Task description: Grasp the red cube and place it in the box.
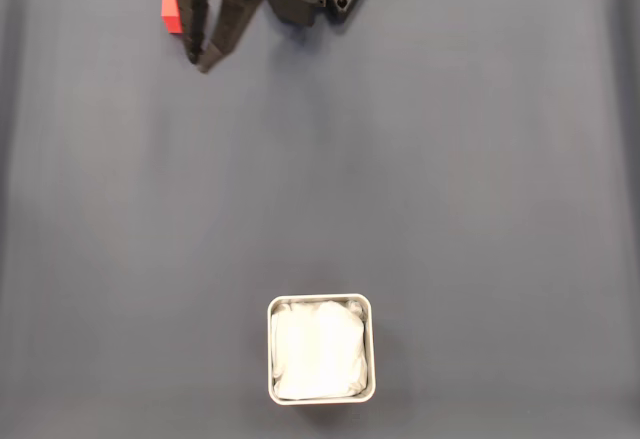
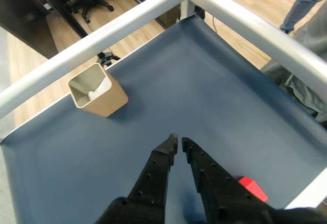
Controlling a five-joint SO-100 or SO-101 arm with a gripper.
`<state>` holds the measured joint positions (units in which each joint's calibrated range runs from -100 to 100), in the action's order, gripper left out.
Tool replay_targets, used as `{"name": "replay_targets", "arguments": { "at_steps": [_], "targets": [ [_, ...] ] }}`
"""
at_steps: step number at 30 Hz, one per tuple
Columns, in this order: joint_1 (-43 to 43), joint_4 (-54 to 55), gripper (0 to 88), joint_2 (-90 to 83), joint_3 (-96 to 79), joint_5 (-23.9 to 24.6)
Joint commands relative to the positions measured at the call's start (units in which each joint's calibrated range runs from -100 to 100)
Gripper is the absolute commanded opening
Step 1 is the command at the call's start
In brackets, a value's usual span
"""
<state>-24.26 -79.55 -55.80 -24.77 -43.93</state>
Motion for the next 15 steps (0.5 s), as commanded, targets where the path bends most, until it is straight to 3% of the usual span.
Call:
{"name": "replay_targets", "arguments": {
  "at_steps": [1, 15],
  "targets": [
    [-4.36, -0.69, 0.2, -2.18, 0.50, -0.20],
    [-16.22, -4.95, 0.2, -5.04, -0.50, -0.24]
  ]
}}
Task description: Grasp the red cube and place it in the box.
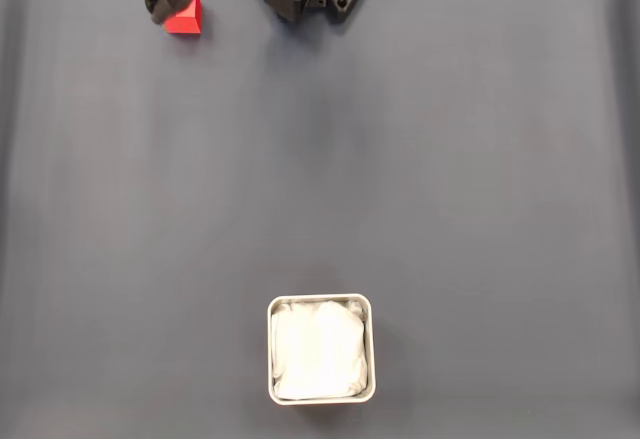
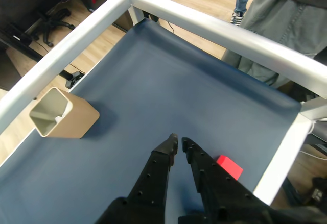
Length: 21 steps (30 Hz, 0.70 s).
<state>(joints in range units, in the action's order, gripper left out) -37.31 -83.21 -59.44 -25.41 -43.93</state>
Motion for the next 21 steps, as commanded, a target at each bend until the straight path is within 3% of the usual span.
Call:
{"name": "replay_targets", "arguments": {
  "at_steps": [1, 21],
  "targets": [
    [-4.09, -1.70, 0.2, -1.56, 0.04, -0.29],
    [-20.00, -2.77, 1.5, -6.93, -8.90, -3.37]
  ]
}}
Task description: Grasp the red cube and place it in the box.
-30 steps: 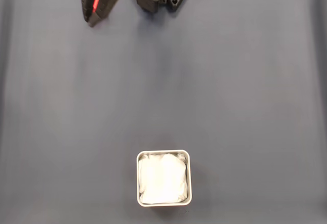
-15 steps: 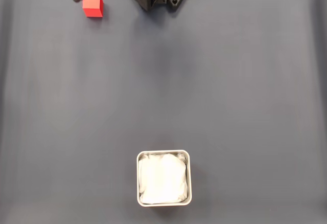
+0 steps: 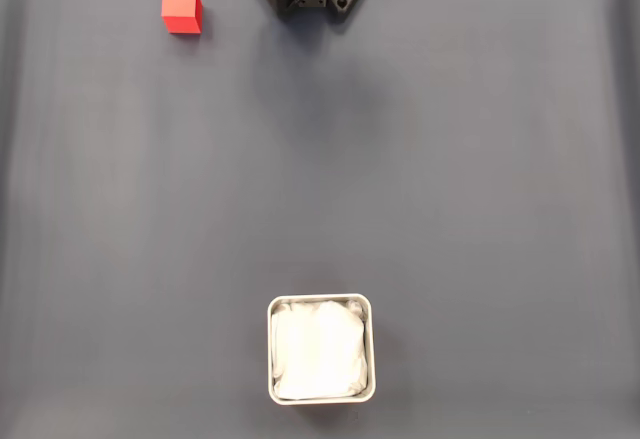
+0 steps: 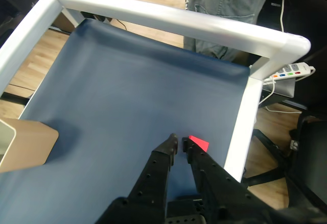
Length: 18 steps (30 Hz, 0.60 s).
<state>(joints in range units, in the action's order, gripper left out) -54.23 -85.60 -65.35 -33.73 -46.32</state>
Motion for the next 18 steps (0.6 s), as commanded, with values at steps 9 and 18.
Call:
{"name": "replay_targets", "arguments": {
  "at_steps": [9, 18],
  "targets": [
    [-8.20, -0.14, 2.4, -2.59, -4.14, -2.05],
    [-11.89, -0.46, 2.9, -3.45, -5.87, -2.49]
  ]
}}
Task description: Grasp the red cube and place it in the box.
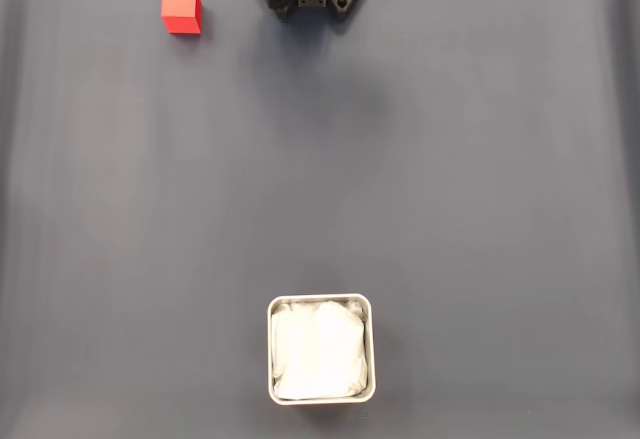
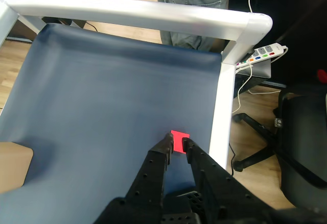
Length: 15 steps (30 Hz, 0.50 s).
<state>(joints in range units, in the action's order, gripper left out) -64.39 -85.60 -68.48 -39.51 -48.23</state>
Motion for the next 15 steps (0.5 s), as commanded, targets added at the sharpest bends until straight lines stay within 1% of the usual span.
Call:
{"name": "replay_targets", "arguments": {
  "at_steps": [1, 7, 15],
  "targets": [
    [-2.09, -0.55, 2.9, -0.50, -0.27, -0.59],
    [-4.07, -1.53, 3.8, -1.02, -1.27, -1.07],
    [-7.34, -1.28, 10.1, -3.01, -7.29, -2.44]
  ]
}}
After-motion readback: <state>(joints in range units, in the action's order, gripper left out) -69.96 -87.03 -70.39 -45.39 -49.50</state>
